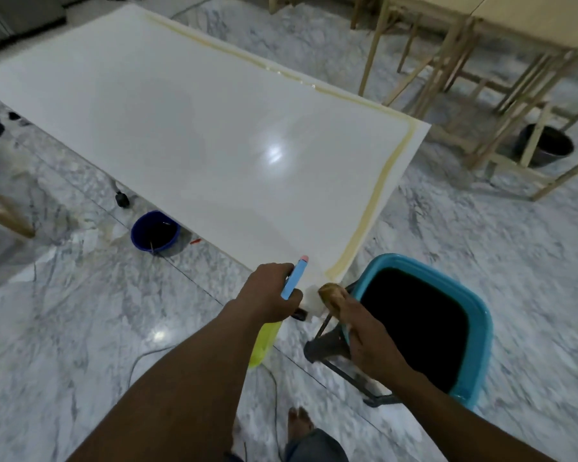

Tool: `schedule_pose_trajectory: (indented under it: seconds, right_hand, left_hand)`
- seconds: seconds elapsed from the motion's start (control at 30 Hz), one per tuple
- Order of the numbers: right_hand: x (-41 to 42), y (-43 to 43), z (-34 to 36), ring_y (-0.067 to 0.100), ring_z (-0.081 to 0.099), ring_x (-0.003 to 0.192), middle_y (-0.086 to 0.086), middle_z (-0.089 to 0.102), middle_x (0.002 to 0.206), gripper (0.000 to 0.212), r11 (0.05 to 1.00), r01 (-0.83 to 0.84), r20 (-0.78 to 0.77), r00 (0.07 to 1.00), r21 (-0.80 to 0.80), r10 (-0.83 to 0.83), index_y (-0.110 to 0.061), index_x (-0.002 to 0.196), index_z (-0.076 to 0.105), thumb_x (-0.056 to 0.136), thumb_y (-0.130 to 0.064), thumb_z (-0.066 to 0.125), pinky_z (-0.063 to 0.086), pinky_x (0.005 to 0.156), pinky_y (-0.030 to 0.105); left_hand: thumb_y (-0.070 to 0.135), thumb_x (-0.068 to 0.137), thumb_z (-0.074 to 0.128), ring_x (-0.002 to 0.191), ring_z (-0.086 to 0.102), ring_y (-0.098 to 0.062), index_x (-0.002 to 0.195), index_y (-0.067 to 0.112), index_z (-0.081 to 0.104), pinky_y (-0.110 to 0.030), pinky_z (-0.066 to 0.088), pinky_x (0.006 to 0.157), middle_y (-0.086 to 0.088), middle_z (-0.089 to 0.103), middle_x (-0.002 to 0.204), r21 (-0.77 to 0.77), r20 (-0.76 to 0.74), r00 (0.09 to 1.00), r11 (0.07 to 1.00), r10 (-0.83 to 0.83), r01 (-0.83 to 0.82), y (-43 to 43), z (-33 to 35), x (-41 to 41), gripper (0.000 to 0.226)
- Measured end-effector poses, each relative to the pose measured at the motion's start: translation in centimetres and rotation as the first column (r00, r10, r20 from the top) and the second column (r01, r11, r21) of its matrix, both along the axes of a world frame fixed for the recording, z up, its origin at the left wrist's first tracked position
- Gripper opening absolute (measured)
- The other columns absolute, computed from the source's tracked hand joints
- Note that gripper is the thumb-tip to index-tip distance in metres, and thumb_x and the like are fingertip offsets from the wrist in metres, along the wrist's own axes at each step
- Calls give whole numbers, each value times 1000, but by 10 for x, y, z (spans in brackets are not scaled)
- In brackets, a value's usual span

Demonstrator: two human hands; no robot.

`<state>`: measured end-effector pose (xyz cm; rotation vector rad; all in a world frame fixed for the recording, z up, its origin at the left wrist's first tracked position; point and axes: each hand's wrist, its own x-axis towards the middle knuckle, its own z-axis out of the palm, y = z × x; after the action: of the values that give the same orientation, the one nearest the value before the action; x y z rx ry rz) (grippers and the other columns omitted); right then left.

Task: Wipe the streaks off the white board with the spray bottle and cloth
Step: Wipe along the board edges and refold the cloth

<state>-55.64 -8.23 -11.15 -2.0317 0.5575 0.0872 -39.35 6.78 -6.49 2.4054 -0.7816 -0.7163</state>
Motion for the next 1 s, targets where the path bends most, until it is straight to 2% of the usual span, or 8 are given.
schedule_pose_trajectory:
  seconds: [0.03,0.1,0.2,0.3,0.5,0.6,0.8,1.0]
  right_hand:
    - [2,-6,12,-9,61,96,-24,62,123,27,929,279,-64,960,244,-271,-33,127,60,103,-24,52,45,87,11]
    - [3,-28,25,14,69,82,3,74,110,32,582,568,-262,809,582,-527,-22,124,66,98,-35,54,56,63,25]
    - [7,-52,54,29,72,69,15,76,87,38,81,536,-372,679,841,-633,-5,97,76,97,-33,50,61,60,36]
    - [29,-51,70,35,73,89,17,73,113,47,-106,473,-404,590,875,-700,-5,121,69,96,-40,51,60,80,46]
    - [90,-40,91,37,69,100,21,70,122,63,-179,403,-393,546,898,-740,-2,120,70,87,-55,60,56,87,46]
    - [114,-36,98,37,71,97,21,70,121,67,-191,396,-388,511,898,-767,-3,125,67,83,-55,66,59,79,45]
    - [151,-19,104,36,69,100,20,72,117,62,-217,376,-373,414,901,-831,-3,122,69,85,-53,64,54,90,46]
    - [151,-25,108,36,71,100,22,71,119,60,-205,365,-347,380,908,-857,3,110,75,90,-51,58,55,91,45]
  left_hand:
    - [23,84,61,78,64,-33,95,4,65,-43,54,73,-15,70,86,4,2,1000,1000,-20,20,-6,6,3,22]
    - [19,87,64,81,65,-32,98,6,67,-39,52,72,-13,71,89,16,23,997,997,-77,77,-20,21,11,17]
    - [22,89,63,86,66,-29,103,10,68,-40,53,78,-8,73,96,20,54,979,980,-198,198,-38,44,23,19]
    - [22,90,64,89,67,-29,105,10,69,-41,54,82,-8,72,100,39,44,942,943,-332,330,-54,62,35,21]
    - [27,91,64,95,66,-26,107,13,67,-37,53,84,-6,70,106,111,35,834,831,-551,545,-78,72,85,22]
    - [28,91,63,83,61,-22,90,23,59,-33,50,74,4,61,85,127,91,760,764,-643,632,-85,75,115,8]
    - [36,92,58,67,51,-15,63,30,41,-26,37,60,9,47,69,162,160,682,700,-714,695,-94,71,154,34]
    - [28,92,60,67,56,-23,72,16,53,-35,45,63,-2,60,71,-15,152,726,732,-671,681,-113,71,177,25]
